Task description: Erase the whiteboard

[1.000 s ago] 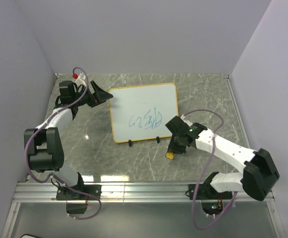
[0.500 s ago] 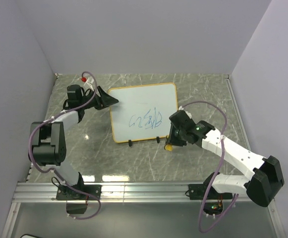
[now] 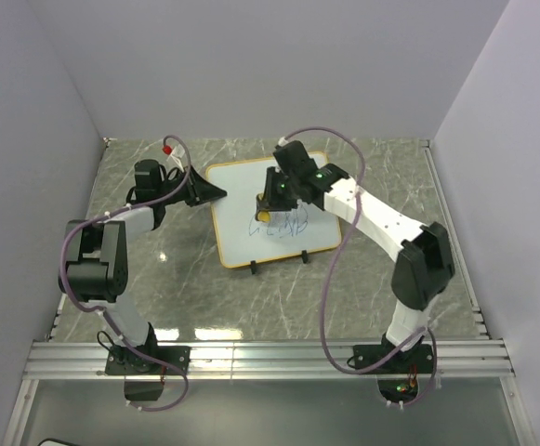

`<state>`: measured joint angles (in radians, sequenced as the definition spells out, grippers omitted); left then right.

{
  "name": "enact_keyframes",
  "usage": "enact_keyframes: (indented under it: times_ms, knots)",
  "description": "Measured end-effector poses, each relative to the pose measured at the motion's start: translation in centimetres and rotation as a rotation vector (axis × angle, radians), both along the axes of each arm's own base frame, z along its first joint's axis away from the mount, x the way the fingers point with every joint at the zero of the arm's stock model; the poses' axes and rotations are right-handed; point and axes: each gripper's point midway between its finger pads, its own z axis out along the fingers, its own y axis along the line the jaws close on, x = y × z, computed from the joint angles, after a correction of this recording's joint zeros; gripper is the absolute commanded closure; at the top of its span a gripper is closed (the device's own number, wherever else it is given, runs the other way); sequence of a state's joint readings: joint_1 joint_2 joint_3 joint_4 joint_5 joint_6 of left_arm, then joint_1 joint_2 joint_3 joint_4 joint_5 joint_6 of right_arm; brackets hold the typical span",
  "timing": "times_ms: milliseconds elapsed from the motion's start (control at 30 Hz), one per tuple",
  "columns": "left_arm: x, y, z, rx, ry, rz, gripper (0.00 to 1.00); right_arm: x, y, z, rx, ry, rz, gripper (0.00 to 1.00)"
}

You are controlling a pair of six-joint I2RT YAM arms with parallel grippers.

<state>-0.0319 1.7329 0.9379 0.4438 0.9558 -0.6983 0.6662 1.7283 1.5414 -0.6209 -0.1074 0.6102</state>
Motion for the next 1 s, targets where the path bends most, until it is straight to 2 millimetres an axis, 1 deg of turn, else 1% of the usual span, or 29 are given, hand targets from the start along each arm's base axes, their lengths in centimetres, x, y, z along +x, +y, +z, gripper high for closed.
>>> enact_keyframes:
  times_ms: [133,200,300,367,467,533,633,733,900,1000]
  knots:
    - [-0.2,-0.4,0.3,-0.002,-0.015,-0.026,0.9,1.9,2.5,-0.6,-0.009,-0.005,0.037,1.0]
    - [-0.2,-0.3,0.2,0.002,-0.015,-0.025,0.92,2.5,3.8,-1.0,-0.013,-0.006,0.055,1.0]
    - [-0.3,-0.3,0.1,0.011,-0.02,-0.029,0.98,3.3,5.4,-1.4,-0.01,-0.006,0.071,1.0]
    - [-0.4,-0.3,0.0,0.016,-0.022,-0.03,1.0,3.9,6.3,-1.5,-0.009,-0.008,0.073,1.0]
    - [-0.5,-0.2,0.1,0.026,-0.027,-0.034,1.0,5.3,7.0,-0.9,-0.007,-0.031,0.057,1.0]
    - [-0.6,-0.2,0.1,0.033,-0.031,-0.036,1.0,6.0,7.0,-0.6,-0.006,-0.044,0.037,1.0]
    - [-0.8,-0.2,0.1,0.042,-0.031,-0.04,1.0,7.0,6.0,-0.5,-0.015,-0.052,-0.019,1.0]
    - [-0.8,-0.1,0.0,0.052,-0.02,-0.037,1.0,7.7,4.3,-1.1,-0.041,-0.048,-0.086,1.0]
    - [-0.8,-0.2,0.0,0.056,-0.014,-0.041,1.0,7.1,-0.1,-2.9,-0.116,-0.021,-0.193,1.0]
    - [-0.9,-0.3,-0.1,0.058,-0.006,-0.04,1.0,6.6,-3.5,-4.3,-0.159,0.014,-0.27,1.0]
